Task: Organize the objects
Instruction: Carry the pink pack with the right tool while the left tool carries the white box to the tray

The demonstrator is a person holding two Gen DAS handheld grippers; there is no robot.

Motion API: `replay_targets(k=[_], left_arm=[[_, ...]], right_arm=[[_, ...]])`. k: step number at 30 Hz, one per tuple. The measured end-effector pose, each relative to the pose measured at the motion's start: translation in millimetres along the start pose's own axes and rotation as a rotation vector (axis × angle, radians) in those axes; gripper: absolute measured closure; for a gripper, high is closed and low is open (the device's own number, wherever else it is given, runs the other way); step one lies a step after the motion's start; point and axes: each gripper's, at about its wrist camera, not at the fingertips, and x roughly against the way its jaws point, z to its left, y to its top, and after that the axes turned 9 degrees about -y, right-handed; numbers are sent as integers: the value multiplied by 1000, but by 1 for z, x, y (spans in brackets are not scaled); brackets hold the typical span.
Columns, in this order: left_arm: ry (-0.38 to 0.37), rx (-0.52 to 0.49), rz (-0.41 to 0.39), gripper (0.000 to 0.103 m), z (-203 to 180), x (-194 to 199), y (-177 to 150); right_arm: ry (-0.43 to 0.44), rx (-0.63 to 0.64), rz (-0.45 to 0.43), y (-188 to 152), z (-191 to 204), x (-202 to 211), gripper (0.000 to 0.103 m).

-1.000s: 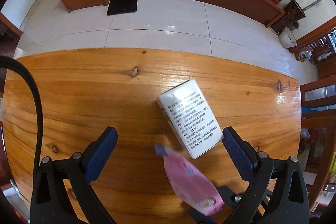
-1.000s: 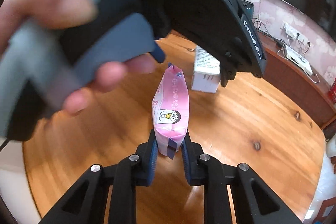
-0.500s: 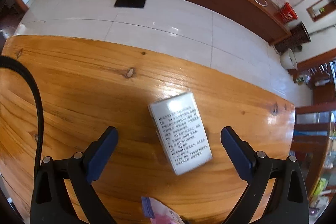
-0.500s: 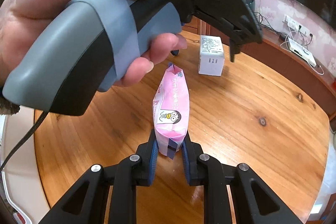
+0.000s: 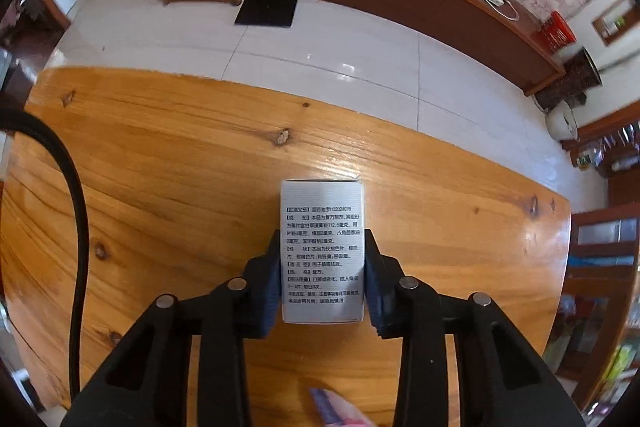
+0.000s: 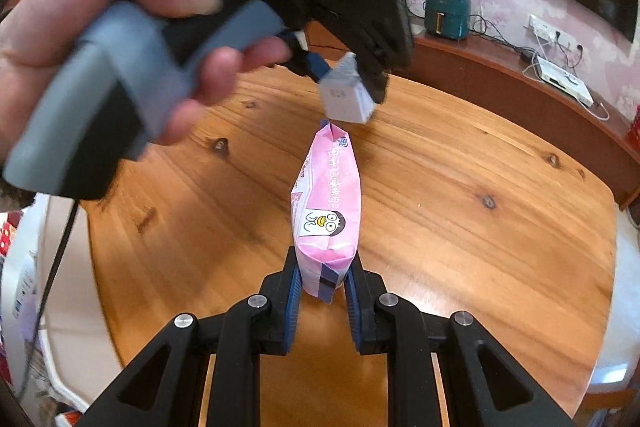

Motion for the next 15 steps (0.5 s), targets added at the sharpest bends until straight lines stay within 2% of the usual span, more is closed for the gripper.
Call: replay_targets(k=[3,8,15], left_arm=[[10,-55,5,65,-3,18,-10],[-11,-81,23,65,-1,57,-25],[-95,-189,8,65,-6,140,-58]], right_arm=[[-11,-23,3,-1,4,14,83],[-37,-56,-10,-1,17,48,83],[-97,-112,-78,3,62,124,83]])
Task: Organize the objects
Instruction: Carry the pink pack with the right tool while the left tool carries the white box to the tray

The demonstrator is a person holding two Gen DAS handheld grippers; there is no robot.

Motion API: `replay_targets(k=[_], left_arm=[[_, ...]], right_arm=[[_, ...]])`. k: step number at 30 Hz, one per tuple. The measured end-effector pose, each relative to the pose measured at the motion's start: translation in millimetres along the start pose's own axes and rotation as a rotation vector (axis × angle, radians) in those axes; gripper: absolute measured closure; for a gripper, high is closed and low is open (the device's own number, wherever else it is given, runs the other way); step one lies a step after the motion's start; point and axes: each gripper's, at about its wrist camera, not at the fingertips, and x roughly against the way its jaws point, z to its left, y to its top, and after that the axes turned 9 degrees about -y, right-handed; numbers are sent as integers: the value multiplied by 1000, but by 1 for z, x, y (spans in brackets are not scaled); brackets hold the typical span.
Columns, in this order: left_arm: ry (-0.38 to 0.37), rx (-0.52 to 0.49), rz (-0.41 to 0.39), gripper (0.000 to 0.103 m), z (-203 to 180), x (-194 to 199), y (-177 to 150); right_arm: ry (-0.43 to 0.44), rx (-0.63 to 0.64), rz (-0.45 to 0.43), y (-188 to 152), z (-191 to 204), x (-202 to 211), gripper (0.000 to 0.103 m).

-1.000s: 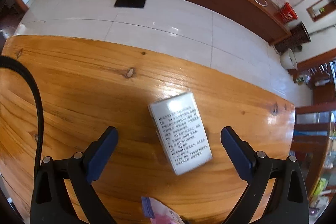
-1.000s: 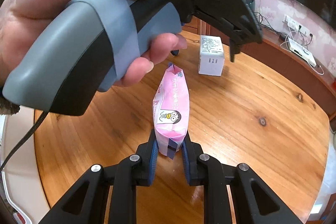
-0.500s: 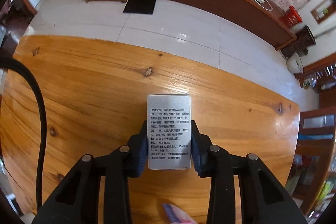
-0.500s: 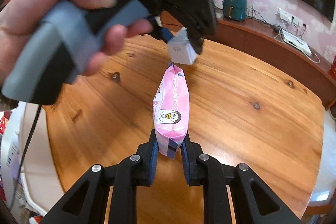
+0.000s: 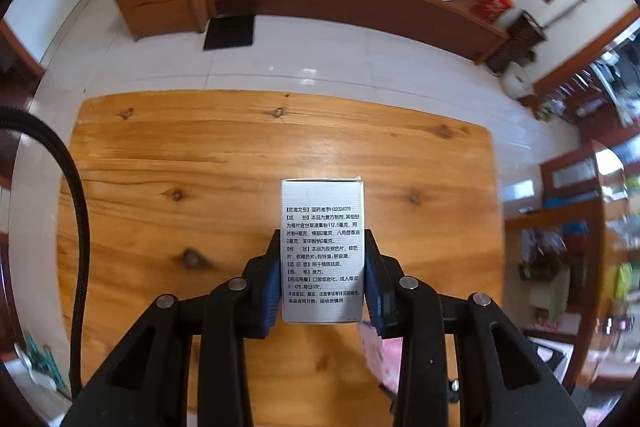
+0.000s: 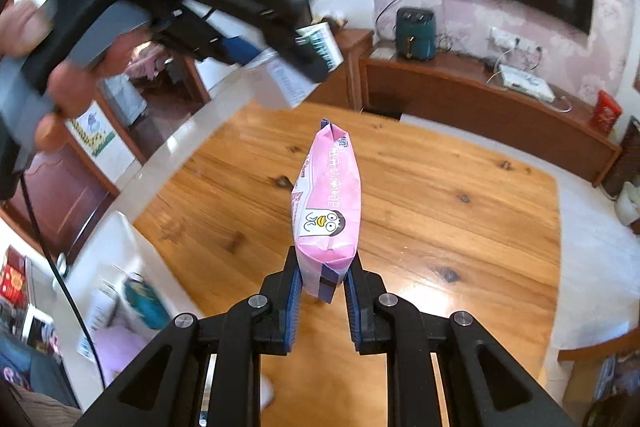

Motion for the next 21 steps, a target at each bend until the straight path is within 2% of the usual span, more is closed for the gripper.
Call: replay_targets(k=[5,12,16,21], left_arm=[[-61,-97,-19,65,-4,72,-35],[-154,-242,-43,65,12,175,-101],[-206,-302,-50,65,30,210,-134],[-237,-361,-33,65,61,233,-175]], right_arm=[[-80,-62,-36,-3,46,57,83],[-165,-180,-75,-17,127,126,83],[-169,-223,-101,-27,171,155,83],[-151,-269,-92,-39,201,169,83]])
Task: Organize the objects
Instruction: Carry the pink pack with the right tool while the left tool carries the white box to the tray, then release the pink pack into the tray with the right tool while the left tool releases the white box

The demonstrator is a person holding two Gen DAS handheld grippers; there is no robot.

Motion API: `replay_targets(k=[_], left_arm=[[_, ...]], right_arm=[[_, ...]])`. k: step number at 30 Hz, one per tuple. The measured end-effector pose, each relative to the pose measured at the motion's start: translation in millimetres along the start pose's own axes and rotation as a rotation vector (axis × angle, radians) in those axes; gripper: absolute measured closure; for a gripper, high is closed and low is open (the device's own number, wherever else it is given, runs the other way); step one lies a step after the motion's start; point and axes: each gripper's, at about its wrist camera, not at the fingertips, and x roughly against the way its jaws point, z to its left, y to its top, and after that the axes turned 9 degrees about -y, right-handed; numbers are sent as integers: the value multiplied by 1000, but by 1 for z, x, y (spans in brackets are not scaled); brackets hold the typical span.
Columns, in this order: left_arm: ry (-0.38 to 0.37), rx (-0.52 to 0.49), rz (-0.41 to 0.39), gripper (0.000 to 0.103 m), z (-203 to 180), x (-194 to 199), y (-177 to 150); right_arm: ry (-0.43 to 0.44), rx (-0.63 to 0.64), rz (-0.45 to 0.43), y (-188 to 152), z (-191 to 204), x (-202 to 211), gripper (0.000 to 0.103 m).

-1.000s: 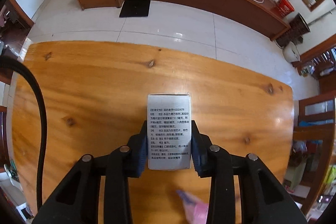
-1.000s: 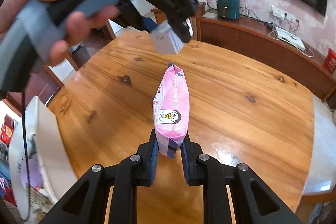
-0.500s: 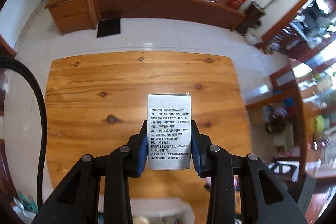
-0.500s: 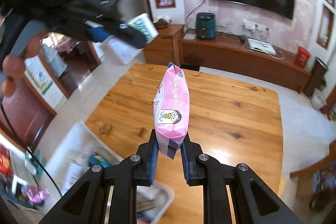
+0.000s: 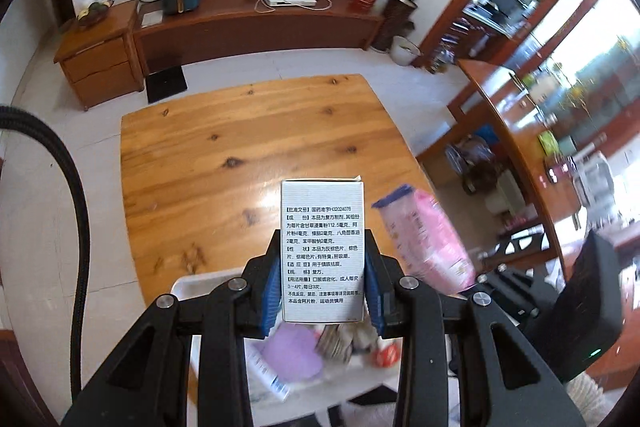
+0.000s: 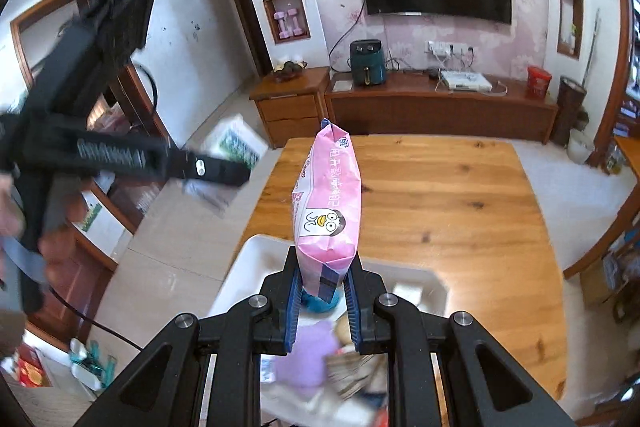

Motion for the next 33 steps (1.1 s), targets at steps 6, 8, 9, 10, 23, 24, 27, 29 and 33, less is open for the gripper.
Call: replay_targets(k=[6,8,9,10,23,24,27,29,33], left_arm=[[-11,-2,36,65,24,3,-47],[-1,11,60,65,36,-2,-67],[2,27,76,65,44,-11,-76],[5,39,84,65,45,-14,-85],[-55,195,219,65,74,-94,-135],[-57,196,230,65,75,-98,-136],[-54,179,252,65,73,-112,-138],[-52,175,265,65,74,-118,-136],[-53,174,279,65,73,-129,-134]], right_arm=[[4,-78,64,-23,7,-7,83],[2,-113,91,-30,3,-14,83],[-1,-130,103,-33,1,-17,83],[-9,-151,118,-37,-2,-23,83],[-51,-330,259,-68,-32,-81,83],[-57,-342,269,-69,-35,-86,83],[-62,-362,281,-70,-40,-97,83],[-61,-365,289,-69,-41,-103,83],[-39,-358,326,-67,-39,-116,80]])
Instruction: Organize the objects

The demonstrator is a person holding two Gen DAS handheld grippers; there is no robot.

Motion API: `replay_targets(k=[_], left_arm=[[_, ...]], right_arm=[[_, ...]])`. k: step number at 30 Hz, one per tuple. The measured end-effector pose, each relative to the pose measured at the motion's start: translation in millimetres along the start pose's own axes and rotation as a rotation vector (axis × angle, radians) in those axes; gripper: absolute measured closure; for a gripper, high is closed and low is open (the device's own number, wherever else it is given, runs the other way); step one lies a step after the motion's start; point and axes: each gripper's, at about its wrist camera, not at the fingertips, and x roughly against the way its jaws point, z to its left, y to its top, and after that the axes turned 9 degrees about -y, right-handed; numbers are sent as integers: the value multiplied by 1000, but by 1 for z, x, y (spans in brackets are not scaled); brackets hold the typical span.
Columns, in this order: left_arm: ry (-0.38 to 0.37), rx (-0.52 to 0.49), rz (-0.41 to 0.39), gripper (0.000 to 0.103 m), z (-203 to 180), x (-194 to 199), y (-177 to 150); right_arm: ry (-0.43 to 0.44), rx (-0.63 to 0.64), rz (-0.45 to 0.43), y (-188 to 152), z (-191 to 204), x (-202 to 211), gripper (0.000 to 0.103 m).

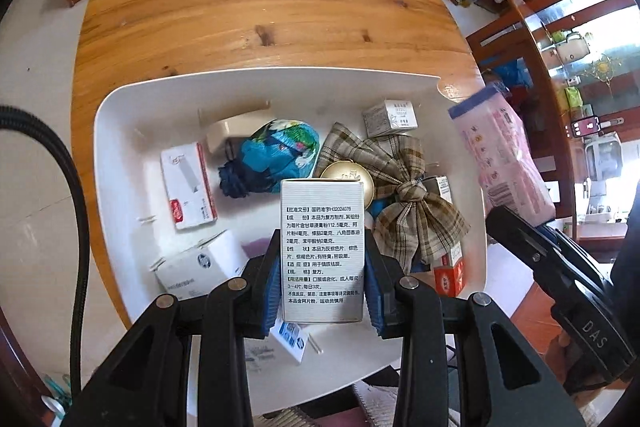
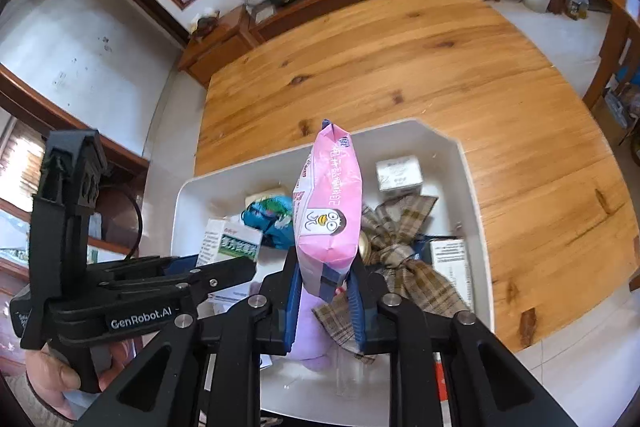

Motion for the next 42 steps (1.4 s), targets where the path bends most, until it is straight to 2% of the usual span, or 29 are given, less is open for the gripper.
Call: replay_targets(k=[5,9,10,14,18,22,24,30,35,42], left_arm=[[23,-26,-3,63,-5,-3,1],[75,-39,-43,35,-10,3,0],[85,-43,-63,31,-11,6,-2],[88,-26,-97,31,-12,15,-1],[151,13,-117,31,-12,22,-4],[181,35,-122,31,-18,29,-5],[186,38,-125,31,-23,30,-4],[205,61,-159,31,-46,46,-10],[253,65,-204,31,-72,60,-17],[350,37,-291,31,-104,80,-26]], right_arm=[[16,-2,21,2,1,-2,71],[25,16,0,3,4,7,67],[24,24,-9,3,4,10,67],[7,60,-45,5,6,23,67],[-19,104,-76,8,4,40,66],[-41,139,-109,12,-1,59,52],[-49,156,-118,15,-3,67,49],[-57,211,-131,21,-10,95,46],[-107,259,-160,21,-12,114,40],[-148,253,-166,28,-22,133,40]])
